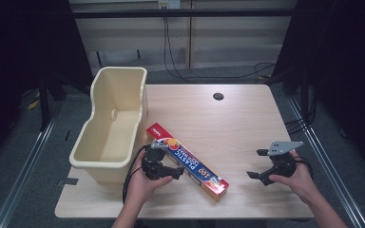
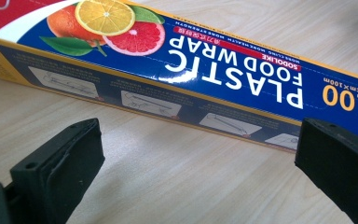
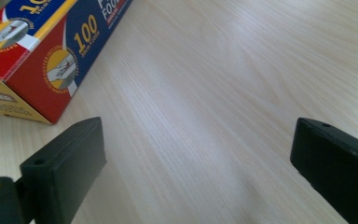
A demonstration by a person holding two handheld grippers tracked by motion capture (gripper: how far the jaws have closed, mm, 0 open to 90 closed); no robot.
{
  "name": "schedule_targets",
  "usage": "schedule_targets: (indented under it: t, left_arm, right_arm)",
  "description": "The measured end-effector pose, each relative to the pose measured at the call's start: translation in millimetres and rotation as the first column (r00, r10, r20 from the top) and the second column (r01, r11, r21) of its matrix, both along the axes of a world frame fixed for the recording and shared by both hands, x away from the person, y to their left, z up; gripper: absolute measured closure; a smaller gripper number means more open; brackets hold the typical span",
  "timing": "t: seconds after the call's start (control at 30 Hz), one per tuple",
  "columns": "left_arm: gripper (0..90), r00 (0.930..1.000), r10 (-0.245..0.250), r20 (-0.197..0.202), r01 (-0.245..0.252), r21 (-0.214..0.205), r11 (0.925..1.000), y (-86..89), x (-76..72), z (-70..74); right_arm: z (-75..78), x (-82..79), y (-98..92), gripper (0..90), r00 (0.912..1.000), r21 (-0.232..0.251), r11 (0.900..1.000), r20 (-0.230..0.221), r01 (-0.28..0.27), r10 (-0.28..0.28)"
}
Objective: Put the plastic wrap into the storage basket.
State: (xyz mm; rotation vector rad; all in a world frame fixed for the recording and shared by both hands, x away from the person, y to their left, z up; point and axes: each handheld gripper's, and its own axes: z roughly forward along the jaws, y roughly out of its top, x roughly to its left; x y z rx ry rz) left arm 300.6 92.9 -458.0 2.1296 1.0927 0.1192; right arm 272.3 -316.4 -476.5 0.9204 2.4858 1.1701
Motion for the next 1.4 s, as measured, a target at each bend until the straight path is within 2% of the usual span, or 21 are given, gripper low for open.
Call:
schedule_targets:
  t: [0.2, 0.3, 0.43, 0.47, 0.5, 0.57, 0.6, 0.67, 0.8, 0.9, 1.07, 1.23, 1.3, 1.4]
  left_arm:
    - [0.7, 1.0, 0.007, 0.002, -0.007, 0.006, 1.0, 0.8, 0.6, -0.4]
    - [1.0, 0.9999, -0.01, 0.003, 0.01, 0.012, 0.9999, 0.8, 1.4, -0.5]
    - [1.1, 1.0, -0.005, 0.002, 0.005, 0.013, 0.9999, 2.0, 1.8, -0.5]
    - [1.1, 1.0, 0.006, 0.001, -0.006, 0.001, 1.0, 2.1, 1.8, -0.9]
    - [1.3, 1.0, -0.006, 0.001, 0.006, 0.02, 0.9998, 4.2, 2.5, -0.2]
    - [1.5, 1.0, -0.002, -0.006, 0.002, 0.015, 0.9999, 4.4, 2.8, -0.2]
    - [1.5, 0.9999, 0.009, -0.004, -0.009, 0.006, 0.9999, 3.5, 2.7, -0.4]
    - [2.1, 0.9999, 0.005, -0.01, -0.004, 0.011, 0.9999, 3.5, 3.2, 0.6]
    - [3.5, 0.9998, 0.009, -0.015, -0.009, 0.01, 0.9999, 1.7, 3.9, 1.1]
    - [3.6, 0.9999, 0.003, -0.014, -0.003, 0.027, 0.9996, 1.8, 4.6, 2.0]
    - [4.1, 0.9994, 0.015, -0.032, -0.015, 0.026, 0.9996, -2.0, 7.1, 1.9]
    - [4.1, 0.9984, 0.026, -0.05, -0.025, 0.034, 0.9991, -5.2, 10.8, 4.8]
    - [4.1, 0.9971, 0.034, -0.068, -0.031, 0.044, 0.9986, -6.5, 12.8, 6.3]
    - [4.1, 0.9966, 0.044, -0.07, -0.04, 0.054, 0.9977, -8.4, 16.1, 8.4]
  right_arm:
    - [-4.3, 3.5, 0.0, 4.0, 0.9996, -0.025, 0.9996, -0.024, 0.012, -0.013]
    - [-5.1, 4.9, 0.7, 4.3, 0.9994, -0.033, 0.9993, -0.029, 0.016, -0.017]
    - [-5.0, 6.5, 1.4, 4.7, 0.999, -0.026, 0.9993, -0.034, 0.028, -0.028]
    - [-4.8, 7.1, 1.7, 4.9, 0.9988, -0.025, 0.9991, -0.035, 0.033, -0.034]
    - [-4.7, 8.1, 1.8, 5.1, 0.9981, -0.022, 0.9988, -0.042, 0.043, -0.044]
    - [-4.1, 8.1, 1.8, 5.5, 0.9978, -0.015, 0.9987, -0.045, 0.048, -0.048]
    - [-3.9, 7.9, 1.9, 5.8, 0.9977, -0.015, 0.9987, -0.046, 0.049, -0.05]
    - [-3.9, 8.1, 1.9, 5.8, 0.998, -0.018, 0.9985, -0.035, 0.052, -0.053]
    - [-2.7, 8.1, 0.9, 6.6, 0.9972, -0.02, 0.9979, -0.04, 0.062, -0.063]
    - [-2.3, 8.2, 0.7, 6.6, 0.9968, -0.031, 0.9969, -0.031, 0.072, -0.073]
    - [-3.9, 9.9, 1.3, 6.7, 0.9963, -0.035, 0.9969, -0.047, 0.07, -0.072]
    - [-2.3, 10.0, -0.3, 6.6, 0.9951, -0.028, 0.9956, -0.041, 0.089, -0.09]
    - [-2.4, 10.3, -0.4, 6.4, 0.9957, -0.025, 0.9961, -0.037, 0.084, -0.085]
    - [-2.4, 10.6, -0.4, 6.3, 0.9959, -0.024, 0.9963, -0.034, 0.083, -0.084]
